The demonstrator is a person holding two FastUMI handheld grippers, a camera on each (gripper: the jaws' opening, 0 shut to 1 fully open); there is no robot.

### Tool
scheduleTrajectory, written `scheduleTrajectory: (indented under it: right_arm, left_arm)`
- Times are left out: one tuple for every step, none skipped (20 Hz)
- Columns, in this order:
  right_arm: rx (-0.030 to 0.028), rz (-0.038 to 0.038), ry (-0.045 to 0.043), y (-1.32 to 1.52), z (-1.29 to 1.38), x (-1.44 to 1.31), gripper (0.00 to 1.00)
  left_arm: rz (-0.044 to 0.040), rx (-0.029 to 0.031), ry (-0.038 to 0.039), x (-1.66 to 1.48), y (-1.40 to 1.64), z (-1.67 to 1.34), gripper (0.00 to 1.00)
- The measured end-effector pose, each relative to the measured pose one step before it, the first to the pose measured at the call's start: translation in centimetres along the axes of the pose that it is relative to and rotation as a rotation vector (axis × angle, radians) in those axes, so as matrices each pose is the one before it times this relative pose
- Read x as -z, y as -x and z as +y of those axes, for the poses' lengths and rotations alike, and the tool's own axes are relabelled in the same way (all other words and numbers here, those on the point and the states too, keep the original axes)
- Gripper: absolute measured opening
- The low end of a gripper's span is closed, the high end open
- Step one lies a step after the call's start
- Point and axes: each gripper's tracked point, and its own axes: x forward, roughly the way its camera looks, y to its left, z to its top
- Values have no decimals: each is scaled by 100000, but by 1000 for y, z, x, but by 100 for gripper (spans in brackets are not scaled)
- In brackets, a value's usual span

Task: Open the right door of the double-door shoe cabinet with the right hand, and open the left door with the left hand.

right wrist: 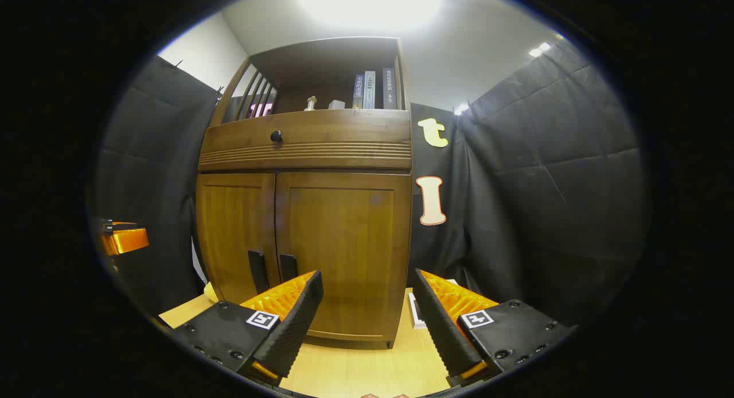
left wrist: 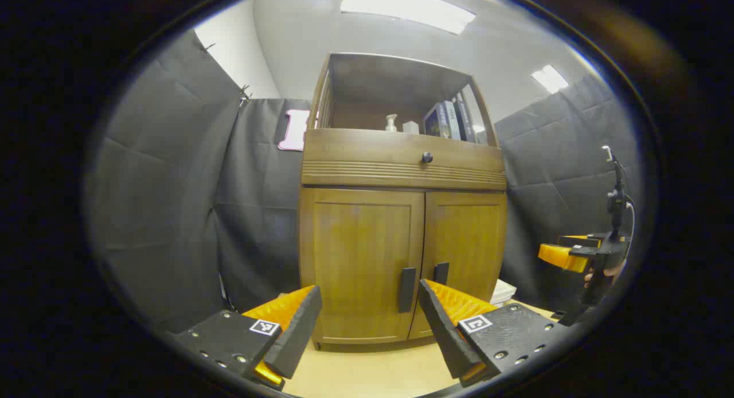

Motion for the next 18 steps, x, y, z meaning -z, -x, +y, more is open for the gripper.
scheduleTrajectory:
  right_arm:
    - [-292, 186, -1154, -133, 279, -43, 99]
    - [-391, 109, -996, -112, 290, 1, 99]
    - [-189, 5, -568, -89, 182, -15, 99]
    - [221, -245, -4, -65, 113, -131, 99]
    - [475, -327, 249, -25, -90, -44, 99]
    - [309, -206, 353, -91, 45, -45, 99]
    - [212, 85, 132, -158, 100, 35, 99]
    - [67, 147, -178, -106, 128, -48, 99]
    - [8, -116, -266, -210, 121, -25, 99]
    - [26, -261, -200, -108, 77, -163, 99]
    - [-32, -56, -64, -186, 229, -47, 99]
    - [-361, 141, 22, -334, 352, -116, 96]
    - [-352, 129, 171, -237, 338, 4, 99]
    - [-233, 8, 129, -217, 237, -161, 96]
    - [-526, -142, 4, -304, 379, -102, 99]
    - [-628, -112, -193, -284, 420, -182, 99]
    - [-703, 23, -441, -487, 532, -68, 99]
    - [-898, 436, -686, -401, 501, -58, 99]
  left_arm:
    - [194, 269, 388, 55, -142, -77, 100]
    - [537, -201, 209, 96, -93, 83, 97]
    - [300, -517, -138, 93, -4, -7, 97]
    - [-71, -565, -373, -28, -15, 105, 100]
    - [-54, -425, -616, -103, 94, 66, 100]
    - [20, -401, -677, -133, -31, 116, 100]
    - [218, -633, -439, 152, -44, 88, 100]
    - [112, -560, -86, 35, -41, 174, 100]
    - [-216, -471, 187, 220, 20, 270, 100]
    - [-278, -458, 415, -33, -268, 426, 100]
    - [-319, -349, 476, -74, -429, 615, 100]
    - [-219, -31, 248, -95, -244, 280, 100]
    - [-233, -166, -224, -220, -25, 306, 100]
    - [-152, -387, -630, -119, -178, 293, 100]
    - [22, -219, -659, 57, 10, 151, 100]
    - [24, 42, -485, 23, -79, 151, 100]
    - [102, -2, -256, 208, -45, 205, 100]
    - [489, -345, -404, 168, -128, 183, 100]
